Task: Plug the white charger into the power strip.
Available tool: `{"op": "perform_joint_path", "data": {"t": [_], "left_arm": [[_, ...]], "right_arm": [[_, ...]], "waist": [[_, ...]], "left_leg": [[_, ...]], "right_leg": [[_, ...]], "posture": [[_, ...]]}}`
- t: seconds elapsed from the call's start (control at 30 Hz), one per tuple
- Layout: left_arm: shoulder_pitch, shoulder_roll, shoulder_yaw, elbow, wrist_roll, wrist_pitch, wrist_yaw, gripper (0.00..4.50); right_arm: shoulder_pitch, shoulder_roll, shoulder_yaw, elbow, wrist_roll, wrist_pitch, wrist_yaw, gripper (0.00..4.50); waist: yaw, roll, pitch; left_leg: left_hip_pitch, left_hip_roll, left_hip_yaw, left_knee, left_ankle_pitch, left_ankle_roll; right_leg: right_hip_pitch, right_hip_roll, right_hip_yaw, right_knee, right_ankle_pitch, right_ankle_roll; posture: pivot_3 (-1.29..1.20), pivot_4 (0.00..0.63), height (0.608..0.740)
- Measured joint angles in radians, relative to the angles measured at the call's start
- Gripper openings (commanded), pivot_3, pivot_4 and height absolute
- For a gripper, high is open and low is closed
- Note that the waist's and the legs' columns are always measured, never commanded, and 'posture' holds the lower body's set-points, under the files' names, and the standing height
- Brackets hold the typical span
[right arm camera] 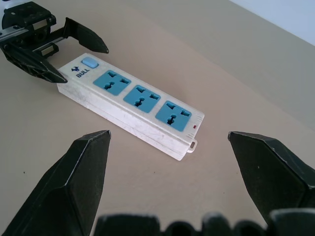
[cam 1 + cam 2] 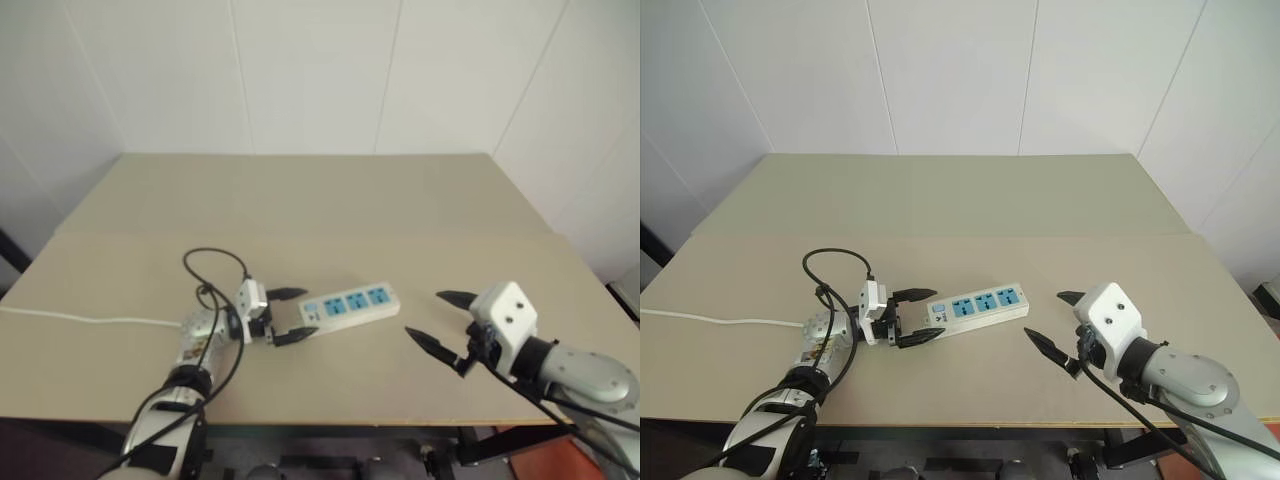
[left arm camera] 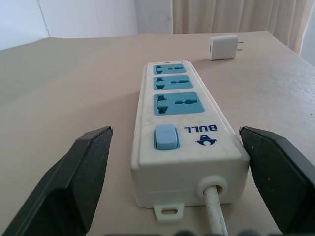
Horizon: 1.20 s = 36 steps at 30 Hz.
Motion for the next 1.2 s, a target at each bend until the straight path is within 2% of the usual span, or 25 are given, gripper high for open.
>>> {"op": "perform_joint_path", "data": {"t": [0.47, 0.57, 0.67, 0.77, 0.93, 1.0, 1.1, 1.2], "left_arm": [[0.0, -0.013, -0.015, -0.003, 0.032, 0.013, 0.045, 4.49], [0.001, -0.016, -0.016, -0.003, 0.038, 0.013, 0.055, 3.95], [0.002, -0.019, -0.017, -0.001, 0.042, 0.01, 0.064, 3.19], [0.004, -0.022, -0.018, 0.002, 0.046, 0.003, 0.078, 3.19], [0.004, -0.019, -0.019, 0.001, 0.049, 0.001, 0.072, 3.19], [0.005, -0.013, -0.019, -0.008, 0.046, 0.002, 0.051, 3.19], [0.015, 0.003, -0.028, -0.034, 0.036, 0.007, -0.017, 3.19], [0.021, 0.023, -0.044, -0.062, 0.027, 0.009, -0.098, 3.19]], "right_arm": [[0.0, 0.012, 0.003, 0.0, -0.002, 0.001, -0.017, 4.5], [0.0, 0.012, 0.004, 0.0, -0.003, 0.001, -0.02, 4.5], [0.0, 0.012, 0.004, 0.0, -0.003, 0.002, -0.021, 4.5], [-0.002, 0.012, 0.004, 0.0, -0.003, 0.002, -0.021, 4.5], [-0.015, 0.012, 0.004, 0.0, -0.002, 0.011, -0.026, 4.5], [-0.038, 0.008, 0.002, 0.0, 0.013, 0.052, -0.033, 4.5], [-0.142, -0.057, -0.02, -0.001, 0.121, 0.26, -0.043, 4.5], [-0.344, -0.166, -0.054, 0.016, 0.256, 0.539, -0.05, 4.5]], "waist": [[0.004, 0.001, -0.003], [0.004, 0.001, -0.003], [0.004, 0.001, -0.003], [0.004, 0.001, -0.003], [0.005, 0.001, -0.003], [0.003, 0.001, -0.003], [0.0, 0.001, -0.003], [-0.003, 0.001, -0.003]], "left_leg": [[0.001, 0.0, 0.0, 0.0, 0.0, 0.0], [0.002, 0.0, 0.0, 0.0, 0.0, 0.0], [0.006, 0.0, -0.001, 0.0, 0.0, 0.0], [0.011, 0.0, -0.001, -0.003, 0.0, 0.0], [0.012, 0.0, 0.0, -0.003, 0.0, 0.0], [0.011, 0.0, 0.0, -0.003, 0.0, 0.0], [0.01, 0.001, 0.0, -0.004, 0.0, 0.0], [0.008, 0.002, -0.001, -0.004, 0.0, 0.0]], "right_leg": [[0.002, 0.0, 0.0, 0.0, -0.002, 0.004], [0.003, 0.0, 0.0, -0.001, -0.003, 0.005], [0.008, 0.0, 0.0, -0.002, -0.004, 0.006], [0.014, 0.0, -0.001, -0.008, -0.004, 0.007], [0.015, -0.001, -0.001, -0.011, -0.003, 0.009], [0.015, -0.001, -0.001, -0.011, -0.003, 0.009], [0.014, 0.0, -0.001, -0.011, -0.002, 0.007], [0.012, 0.0, -0.001, -0.012, 0.001, 0.0]], "posture": [[0.0, 0.15, 0.74], [0.0, 0.15, 0.74], [0.0, 0.15, 0.74], [0.0, 0.15, 0.74], [0.0, 0.15, 0.74], [0.0, 0.15, 0.74], [0.0, 0.15, 0.74], [0.0, 0.15, 0.74]]}}
